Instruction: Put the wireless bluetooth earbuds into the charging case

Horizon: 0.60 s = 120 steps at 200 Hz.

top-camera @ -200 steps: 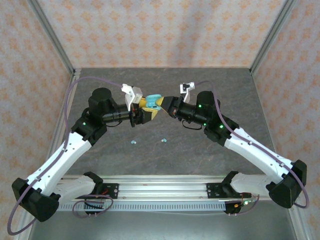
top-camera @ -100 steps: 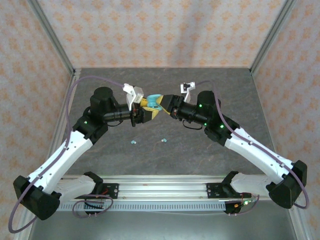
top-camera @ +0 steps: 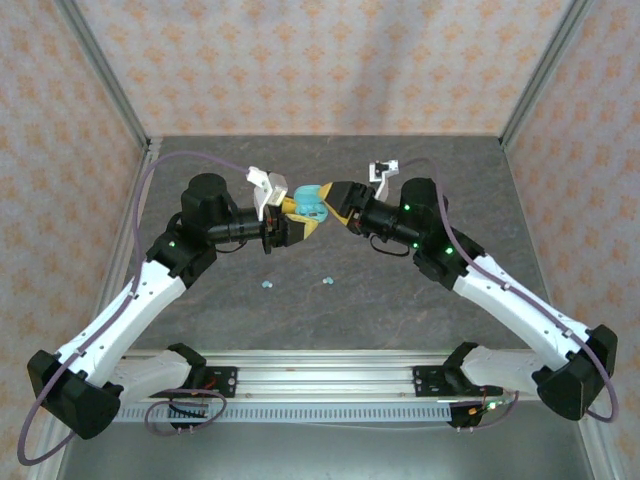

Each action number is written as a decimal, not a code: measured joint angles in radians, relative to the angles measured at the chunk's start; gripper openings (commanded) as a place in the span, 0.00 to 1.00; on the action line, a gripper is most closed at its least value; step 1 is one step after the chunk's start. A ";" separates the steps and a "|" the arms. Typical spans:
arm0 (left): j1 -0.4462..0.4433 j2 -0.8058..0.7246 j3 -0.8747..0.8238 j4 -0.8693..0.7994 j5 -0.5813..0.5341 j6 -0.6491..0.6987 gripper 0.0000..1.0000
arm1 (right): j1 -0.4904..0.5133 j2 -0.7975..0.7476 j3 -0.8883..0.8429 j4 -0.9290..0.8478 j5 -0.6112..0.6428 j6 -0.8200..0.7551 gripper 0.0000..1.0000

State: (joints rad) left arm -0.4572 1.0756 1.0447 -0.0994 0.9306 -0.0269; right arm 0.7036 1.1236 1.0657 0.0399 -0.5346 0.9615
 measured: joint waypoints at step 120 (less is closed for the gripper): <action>0.002 -0.076 -0.021 -0.025 -0.048 -0.010 0.02 | -0.053 -0.101 0.008 -0.280 0.156 -0.080 0.48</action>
State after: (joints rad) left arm -0.4553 1.0000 1.0233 -0.1246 0.8825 -0.0364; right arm 0.6506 1.0229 1.0737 -0.2401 -0.3786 0.8814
